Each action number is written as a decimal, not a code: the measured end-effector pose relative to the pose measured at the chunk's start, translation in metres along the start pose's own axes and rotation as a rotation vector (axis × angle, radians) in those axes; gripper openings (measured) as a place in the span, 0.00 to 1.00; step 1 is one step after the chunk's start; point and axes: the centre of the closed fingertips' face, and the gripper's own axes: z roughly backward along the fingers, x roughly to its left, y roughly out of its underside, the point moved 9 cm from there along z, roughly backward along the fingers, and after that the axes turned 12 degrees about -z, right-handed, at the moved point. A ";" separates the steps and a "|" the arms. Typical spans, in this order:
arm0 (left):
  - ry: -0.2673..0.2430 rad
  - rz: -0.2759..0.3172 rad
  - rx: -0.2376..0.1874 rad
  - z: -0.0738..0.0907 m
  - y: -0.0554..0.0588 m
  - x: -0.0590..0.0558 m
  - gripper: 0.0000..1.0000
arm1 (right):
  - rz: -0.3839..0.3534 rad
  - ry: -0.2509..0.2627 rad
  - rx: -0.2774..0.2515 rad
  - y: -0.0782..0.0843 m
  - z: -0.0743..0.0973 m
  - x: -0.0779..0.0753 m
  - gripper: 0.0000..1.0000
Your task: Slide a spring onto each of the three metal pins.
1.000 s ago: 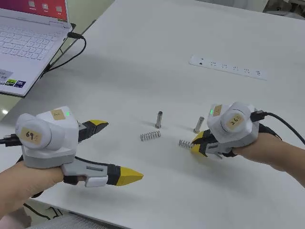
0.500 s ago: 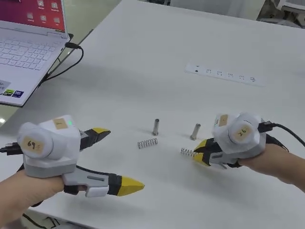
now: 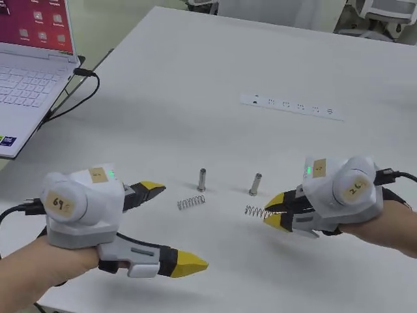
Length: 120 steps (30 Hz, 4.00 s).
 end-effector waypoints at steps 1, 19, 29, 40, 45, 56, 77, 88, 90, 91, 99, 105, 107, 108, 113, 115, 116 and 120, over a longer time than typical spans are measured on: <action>0.007 -0.005 0.000 -0.002 -0.002 -0.001 0.92 | 0.008 0.000 -0.002 -0.001 0.003 0.002 0.08; 0.160 -0.101 -0.023 -0.053 -0.033 -0.022 0.60 | 0.062 -0.043 -0.026 -0.007 0.025 0.030 0.08; 0.218 -0.122 -0.037 -0.069 -0.044 -0.030 0.36 | 0.068 -0.059 -0.045 -0.008 0.036 0.036 0.08; 0.245 -0.114 -0.067 -0.074 -0.050 -0.035 0.16 | 0.074 -0.075 -0.059 -0.009 0.040 0.041 0.08; 0.258 -0.104 -0.077 -0.073 -0.051 -0.036 0.09 | 0.078 -0.075 -0.067 -0.010 0.041 0.042 0.08; 0.279 -0.111 -0.086 -0.071 -0.048 -0.037 0.06 | 0.078 -0.091 -0.074 -0.009 0.041 0.045 0.07; 0.292 -0.172 -0.088 -0.067 -0.047 -0.039 0.02 | 0.075 -0.109 -0.082 -0.011 0.043 0.046 0.08; 0.300 -0.181 -0.081 -0.064 -0.048 -0.041 0.02 | 0.011 -0.100 -0.088 -0.009 0.042 0.048 0.09; 0.303 -0.175 -0.084 -0.064 -0.048 -0.042 0.02 | -0.015 -0.104 -0.097 -0.008 0.044 0.047 0.09; 0.302 -0.176 -0.085 -0.064 -0.049 -0.042 0.02 | -0.024 -0.104 -0.098 -0.007 0.045 0.047 0.10; 0.313 -0.174 -0.083 -0.063 -0.050 -0.043 0.02 | -0.030 -0.093 -0.094 -0.001 0.046 0.047 0.09; 0.311 -0.182 -0.086 -0.063 -0.051 -0.043 0.02 | -0.036 -0.086 -0.094 -0.001 0.047 0.047 0.08; 0.309 -0.181 -0.083 -0.063 -0.050 -0.042 0.02 | -0.029 -0.075 -0.098 -0.003 0.048 0.048 0.08; 0.307 -0.178 -0.078 -0.063 -0.049 -0.041 0.02 | -0.022 -0.071 -0.101 -0.004 0.049 0.048 0.08; 0.309 -0.197 -0.055 -0.065 -0.046 -0.042 0.02 | 0.039 -0.056 -0.076 -0.010 0.050 0.049 0.07; 0.309 -0.210 -0.042 -0.067 -0.045 -0.042 0.02 | 0.059 -0.056 -0.075 -0.012 0.052 0.050 0.07; 0.309 -0.208 -0.042 -0.067 -0.045 -0.041 0.02 | 0.070 -0.053 -0.075 -0.012 0.052 0.050 0.07; 0.315 -0.208 -0.038 -0.068 -0.044 -0.041 0.02 | 0.136 -0.042 -0.054 -0.016 0.054 0.053 0.07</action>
